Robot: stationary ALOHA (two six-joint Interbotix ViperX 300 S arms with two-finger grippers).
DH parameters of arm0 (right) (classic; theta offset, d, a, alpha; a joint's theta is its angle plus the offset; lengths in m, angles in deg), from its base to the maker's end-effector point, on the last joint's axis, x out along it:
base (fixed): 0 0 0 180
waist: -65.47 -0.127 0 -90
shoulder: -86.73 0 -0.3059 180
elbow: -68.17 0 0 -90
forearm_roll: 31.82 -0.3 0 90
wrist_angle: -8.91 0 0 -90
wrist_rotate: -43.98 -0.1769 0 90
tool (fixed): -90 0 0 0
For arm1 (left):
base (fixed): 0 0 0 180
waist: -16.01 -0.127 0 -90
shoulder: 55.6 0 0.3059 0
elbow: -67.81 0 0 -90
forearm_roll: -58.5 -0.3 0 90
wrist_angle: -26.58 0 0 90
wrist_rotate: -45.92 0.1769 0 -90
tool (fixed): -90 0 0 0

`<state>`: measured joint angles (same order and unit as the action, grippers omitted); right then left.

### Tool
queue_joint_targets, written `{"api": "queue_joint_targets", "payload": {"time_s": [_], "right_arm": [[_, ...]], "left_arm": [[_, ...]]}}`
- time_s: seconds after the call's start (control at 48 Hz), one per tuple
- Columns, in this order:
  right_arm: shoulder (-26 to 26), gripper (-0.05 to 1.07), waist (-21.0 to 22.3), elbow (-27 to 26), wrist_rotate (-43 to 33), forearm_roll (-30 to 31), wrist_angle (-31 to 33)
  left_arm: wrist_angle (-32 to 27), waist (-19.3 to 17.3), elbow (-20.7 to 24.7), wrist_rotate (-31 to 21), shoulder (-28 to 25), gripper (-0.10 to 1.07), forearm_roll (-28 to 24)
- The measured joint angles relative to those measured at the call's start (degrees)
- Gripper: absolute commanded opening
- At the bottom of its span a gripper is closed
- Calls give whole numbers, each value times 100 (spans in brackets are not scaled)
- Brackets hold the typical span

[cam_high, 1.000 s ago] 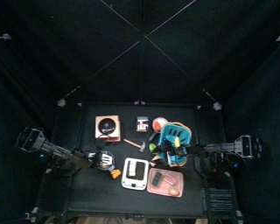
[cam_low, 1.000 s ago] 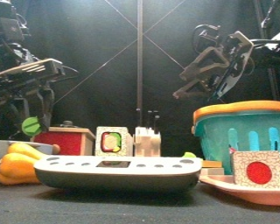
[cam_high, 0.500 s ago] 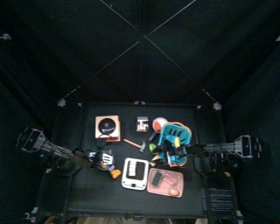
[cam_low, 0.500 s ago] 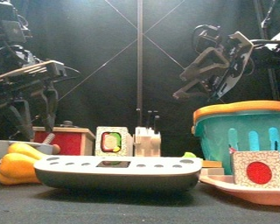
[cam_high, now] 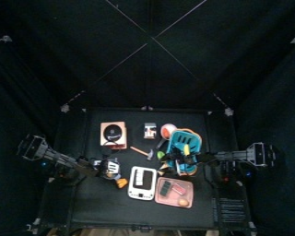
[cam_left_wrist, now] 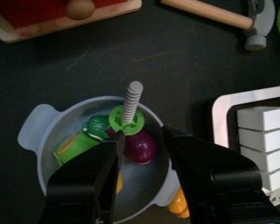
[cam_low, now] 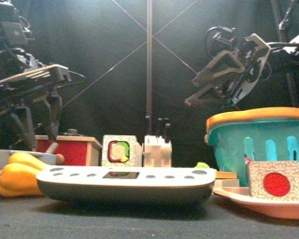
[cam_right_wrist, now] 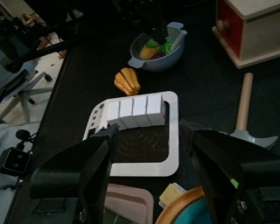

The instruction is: Place green screw in bowl

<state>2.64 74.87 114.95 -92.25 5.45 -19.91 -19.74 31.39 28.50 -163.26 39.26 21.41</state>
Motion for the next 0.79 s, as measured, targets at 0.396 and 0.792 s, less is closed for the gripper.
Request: {"api": "queue_joint_targets", "payload": {"time_s": [0.396,0.792], "right_arm": [[-18,91,0,0,0,-9,0],[-18,91,0,0,26,18,0]], "left_arm": [[-9,9,-9,0,26,79,-18],[-299,53,9,0,457,78,26]]}}
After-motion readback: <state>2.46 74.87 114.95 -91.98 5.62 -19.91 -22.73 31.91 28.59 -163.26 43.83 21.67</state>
